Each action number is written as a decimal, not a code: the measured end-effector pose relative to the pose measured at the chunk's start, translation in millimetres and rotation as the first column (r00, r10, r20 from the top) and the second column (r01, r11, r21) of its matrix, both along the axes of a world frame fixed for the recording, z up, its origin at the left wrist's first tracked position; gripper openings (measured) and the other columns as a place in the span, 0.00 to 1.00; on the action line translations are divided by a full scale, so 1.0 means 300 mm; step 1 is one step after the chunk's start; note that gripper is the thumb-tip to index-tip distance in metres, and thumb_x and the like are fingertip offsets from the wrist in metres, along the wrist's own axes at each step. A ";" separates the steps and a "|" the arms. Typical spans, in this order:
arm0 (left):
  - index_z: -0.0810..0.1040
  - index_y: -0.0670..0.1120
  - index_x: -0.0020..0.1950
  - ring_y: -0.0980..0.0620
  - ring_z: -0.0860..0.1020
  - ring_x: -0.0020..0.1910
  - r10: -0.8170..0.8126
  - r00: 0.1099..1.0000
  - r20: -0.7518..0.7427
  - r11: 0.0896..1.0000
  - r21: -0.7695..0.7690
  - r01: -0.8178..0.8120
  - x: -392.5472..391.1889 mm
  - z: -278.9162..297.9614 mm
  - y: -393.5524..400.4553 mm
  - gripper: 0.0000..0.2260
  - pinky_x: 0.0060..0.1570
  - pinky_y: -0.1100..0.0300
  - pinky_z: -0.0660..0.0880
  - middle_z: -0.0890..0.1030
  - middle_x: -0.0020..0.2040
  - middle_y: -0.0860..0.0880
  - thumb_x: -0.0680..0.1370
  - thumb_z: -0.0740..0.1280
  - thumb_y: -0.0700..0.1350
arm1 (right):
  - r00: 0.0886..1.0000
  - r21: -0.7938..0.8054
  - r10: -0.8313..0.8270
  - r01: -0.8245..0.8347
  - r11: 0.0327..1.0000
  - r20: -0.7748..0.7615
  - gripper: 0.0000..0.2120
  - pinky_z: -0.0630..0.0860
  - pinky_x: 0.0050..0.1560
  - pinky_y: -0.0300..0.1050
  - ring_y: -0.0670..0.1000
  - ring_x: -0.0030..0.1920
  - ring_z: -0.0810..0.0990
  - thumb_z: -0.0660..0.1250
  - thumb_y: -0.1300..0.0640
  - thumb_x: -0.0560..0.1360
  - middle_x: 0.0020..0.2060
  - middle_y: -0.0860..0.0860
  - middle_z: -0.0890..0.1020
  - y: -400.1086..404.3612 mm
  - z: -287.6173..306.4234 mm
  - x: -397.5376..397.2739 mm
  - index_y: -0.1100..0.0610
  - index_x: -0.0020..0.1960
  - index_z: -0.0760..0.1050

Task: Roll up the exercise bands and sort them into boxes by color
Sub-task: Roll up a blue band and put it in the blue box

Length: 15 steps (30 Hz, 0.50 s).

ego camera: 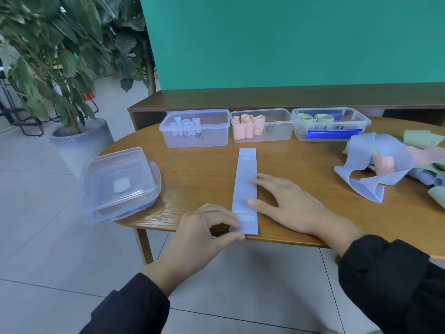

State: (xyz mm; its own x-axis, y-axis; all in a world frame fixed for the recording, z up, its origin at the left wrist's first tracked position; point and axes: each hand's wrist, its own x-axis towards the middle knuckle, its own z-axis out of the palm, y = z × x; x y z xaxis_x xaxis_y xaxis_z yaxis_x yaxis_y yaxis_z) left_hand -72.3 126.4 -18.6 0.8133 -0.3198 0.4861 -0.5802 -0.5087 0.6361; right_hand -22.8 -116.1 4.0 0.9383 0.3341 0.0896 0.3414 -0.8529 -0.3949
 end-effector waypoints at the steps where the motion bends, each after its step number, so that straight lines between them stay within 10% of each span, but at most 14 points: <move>1: 0.87 0.49 0.44 0.60 0.81 0.53 -0.005 1.000 0.003 1.000 0.000 0.005 -0.002 0.001 0.000 0.07 0.51 0.72 0.73 0.84 0.51 0.61 0.69 0.81 0.46 | 1.000 0.066 0.001 -0.002 0.998 0.014 0.36 0.57 0.79 0.47 0.43 0.77 0.60 0.52 0.24 0.74 0.78 0.38 0.62 -0.013 -0.001 -0.032 0.41 0.77 0.63; 15: 0.86 0.51 0.43 0.57 0.82 0.49 0.045 0.993 0.108 0.999 -0.005 -0.045 -0.027 -0.017 -0.083 0.03 0.47 0.55 0.79 0.84 0.44 0.61 0.74 0.75 0.49 | 0.928 0.370 0.161 -0.288 0.883 0.337 0.09 0.77 0.56 0.42 0.43 0.55 0.82 0.76 0.50 0.73 0.48 0.42 0.85 -0.057 -0.062 -0.183 0.54 0.49 0.86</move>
State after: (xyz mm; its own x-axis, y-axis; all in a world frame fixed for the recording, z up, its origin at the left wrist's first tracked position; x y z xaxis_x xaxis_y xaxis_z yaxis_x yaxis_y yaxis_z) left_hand -80.4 101.4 -23.6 0.7692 -0.2828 0.5730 -0.6225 -0.5341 0.5720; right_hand -77.7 -133.3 -14.6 0.7528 0.4066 0.5177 0.6563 -0.5244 -0.5424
